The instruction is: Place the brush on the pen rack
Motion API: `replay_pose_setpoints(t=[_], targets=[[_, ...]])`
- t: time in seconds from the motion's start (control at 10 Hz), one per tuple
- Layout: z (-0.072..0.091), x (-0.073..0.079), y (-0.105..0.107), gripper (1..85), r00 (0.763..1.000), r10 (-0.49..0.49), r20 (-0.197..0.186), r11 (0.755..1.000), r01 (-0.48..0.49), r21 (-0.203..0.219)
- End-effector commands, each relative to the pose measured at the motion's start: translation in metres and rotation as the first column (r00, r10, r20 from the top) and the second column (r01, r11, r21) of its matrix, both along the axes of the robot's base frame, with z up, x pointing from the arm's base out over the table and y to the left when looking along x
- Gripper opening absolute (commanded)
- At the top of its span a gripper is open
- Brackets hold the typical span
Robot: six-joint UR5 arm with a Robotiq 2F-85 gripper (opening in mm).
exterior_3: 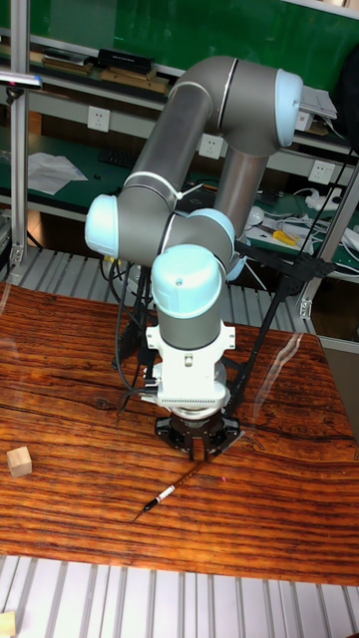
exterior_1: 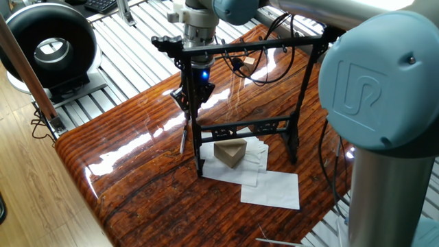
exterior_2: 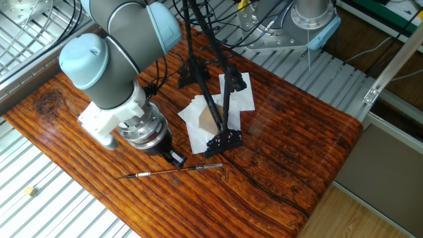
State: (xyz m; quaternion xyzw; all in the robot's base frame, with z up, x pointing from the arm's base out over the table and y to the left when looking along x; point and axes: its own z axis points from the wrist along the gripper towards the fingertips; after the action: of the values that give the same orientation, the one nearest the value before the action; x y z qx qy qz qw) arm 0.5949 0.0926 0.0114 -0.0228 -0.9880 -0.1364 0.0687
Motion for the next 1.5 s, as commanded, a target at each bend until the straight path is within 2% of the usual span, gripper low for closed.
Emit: replay_pose_setpoints(t=[0.0, 0.2, 0.5, 0.8, 0.9, 1.0, 1.1, 1.4], targets=[[0.000, 0.000, 0.001, 26.7, 1.000, -0.001, -0.002, 1.000, 0.001, 0.008], [-0.001, 0.001, -0.003, 26.7, 1.000, -0.002, -0.001, 1.000, 0.002, -0.009], [-0.002, 0.003, -0.009, 27.0, 0.999, -0.053, -0.003, 0.998, 0.053, -0.039], [0.000, 0.004, -0.005, 27.7, 0.996, -0.089, -0.020, 0.995, 0.088, -0.039], [0.003, 0.004, 0.002, 27.0, 0.992, -0.124, -0.032, 0.992, 0.123, -0.017], [0.006, 0.006, 0.006, 26.0, 0.979, -0.199, -0.049, 0.980, 0.198, -0.011], [0.005, 0.008, 0.001, 25.7, 0.973, -0.226, -0.043, 0.974, 0.225, -0.035], [0.003, 0.013, -0.001, 25.7, 0.966, -0.257, -0.028, 0.966, 0.256, -0.047]])
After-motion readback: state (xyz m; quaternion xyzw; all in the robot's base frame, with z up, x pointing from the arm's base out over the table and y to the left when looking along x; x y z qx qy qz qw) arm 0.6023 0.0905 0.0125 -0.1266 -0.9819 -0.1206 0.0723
